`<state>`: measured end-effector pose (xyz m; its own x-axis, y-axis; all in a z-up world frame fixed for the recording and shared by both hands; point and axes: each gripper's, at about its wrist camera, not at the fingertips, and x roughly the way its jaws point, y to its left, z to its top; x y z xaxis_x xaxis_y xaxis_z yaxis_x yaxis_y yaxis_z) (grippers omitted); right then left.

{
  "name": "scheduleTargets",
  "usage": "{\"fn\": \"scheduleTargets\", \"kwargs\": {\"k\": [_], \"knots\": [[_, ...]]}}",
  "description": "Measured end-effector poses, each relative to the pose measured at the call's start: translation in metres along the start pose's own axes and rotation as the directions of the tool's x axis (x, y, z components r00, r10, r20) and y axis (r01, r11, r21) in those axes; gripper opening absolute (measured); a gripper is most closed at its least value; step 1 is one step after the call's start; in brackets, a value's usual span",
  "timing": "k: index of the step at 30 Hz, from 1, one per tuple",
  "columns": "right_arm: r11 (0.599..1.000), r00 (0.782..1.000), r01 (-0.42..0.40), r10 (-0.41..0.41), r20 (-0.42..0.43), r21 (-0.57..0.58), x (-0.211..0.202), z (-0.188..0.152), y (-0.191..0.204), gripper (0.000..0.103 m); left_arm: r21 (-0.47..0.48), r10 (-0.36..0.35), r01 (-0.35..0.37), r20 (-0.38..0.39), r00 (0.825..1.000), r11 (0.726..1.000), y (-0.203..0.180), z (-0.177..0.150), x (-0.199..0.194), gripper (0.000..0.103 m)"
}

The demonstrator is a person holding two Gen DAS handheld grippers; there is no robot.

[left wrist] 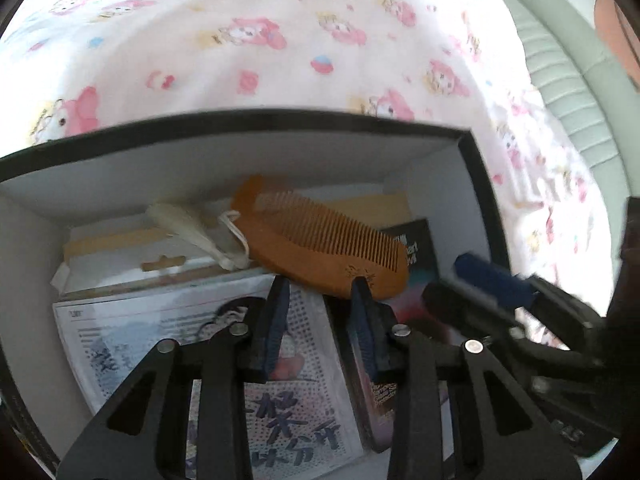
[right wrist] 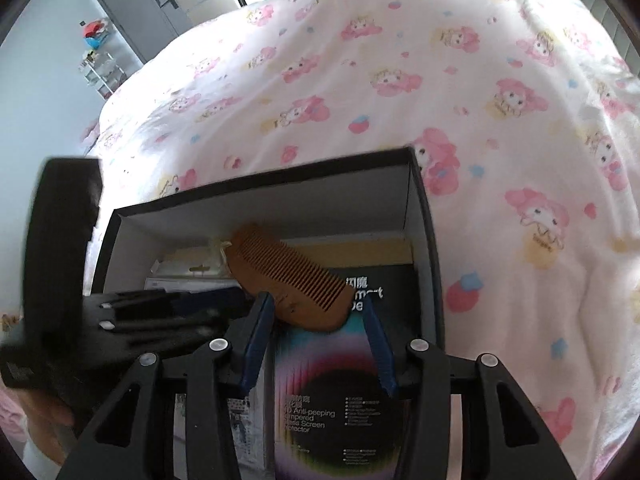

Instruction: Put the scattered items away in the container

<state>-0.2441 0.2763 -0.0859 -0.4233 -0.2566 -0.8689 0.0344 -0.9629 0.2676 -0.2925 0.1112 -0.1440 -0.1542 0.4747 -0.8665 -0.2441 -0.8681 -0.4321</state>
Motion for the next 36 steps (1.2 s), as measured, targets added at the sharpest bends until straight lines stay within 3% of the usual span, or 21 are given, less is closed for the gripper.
{"fn": "scheduleTargets", "kwargs": {"k": [3,6,9,13,21,29,33,36], "knots": [[0.999,0.998,-0.048,0.048,-0.036,-0.025,0.003,-0.003,0.006,0.043,-0.037,-0.042,0.042,-0.008,0.999,0.998,0.010,0.000,-0.004,0.031],[0.994,0.992,-0.089,0.083,-0.097,-0.064,0.015,-0.009,0.019,0.043,-0.056,-0.037,0.036,-0.016,0.999,0.998,0.017,0.000,-0.003,0.031],[0.993,0.984,-0.097,0.086,-0.158,-0.061,0.033,-0.010,0.025,0.043,-0.061,-0.002,0.003,0.010,1.000,0.998,0.023,0.003,-0.009,0.031],[0.993,0.974,-0.102,0.088,-0.208,-0.056,0.054,-0.005,0.029,0.042,-0.084,-0.036,0.038,0.026,0.999,0.996,0.035,0.006,-0.017,0.031],[0.986,0.988,0.119,-0.129,-0.081,-0.117,0.053,0.012,0.029,0.042,-0.112,-0.009,0.014,0.043,0.999,0.994,0.062,0.019,-0.015,0.031],[0.997,0.998,0.053,-0.055,-0.043,-0.061,0.037,0.016,0.021,0.042,-0.197,0.006,0.003,0.046,0.999,0.980,0.074,0.027,0.001,0.031],[0.997,0.996,0.049,-0.053,-0.073,-0.061,0.038,0.011,0.022,0.042,-0.227,0.054,-0.028,0.112,0.992,0.973,0.070,0.030,-0.002,0.031],[0.998,0.996,0.038,-0.042,-0.075,-0.055,0.037,0.010,0.022,0.042,-0.240,0.038,-0.008,0.122,0.992,0.971,0.067,0.034,-0.002,0.031]]}}
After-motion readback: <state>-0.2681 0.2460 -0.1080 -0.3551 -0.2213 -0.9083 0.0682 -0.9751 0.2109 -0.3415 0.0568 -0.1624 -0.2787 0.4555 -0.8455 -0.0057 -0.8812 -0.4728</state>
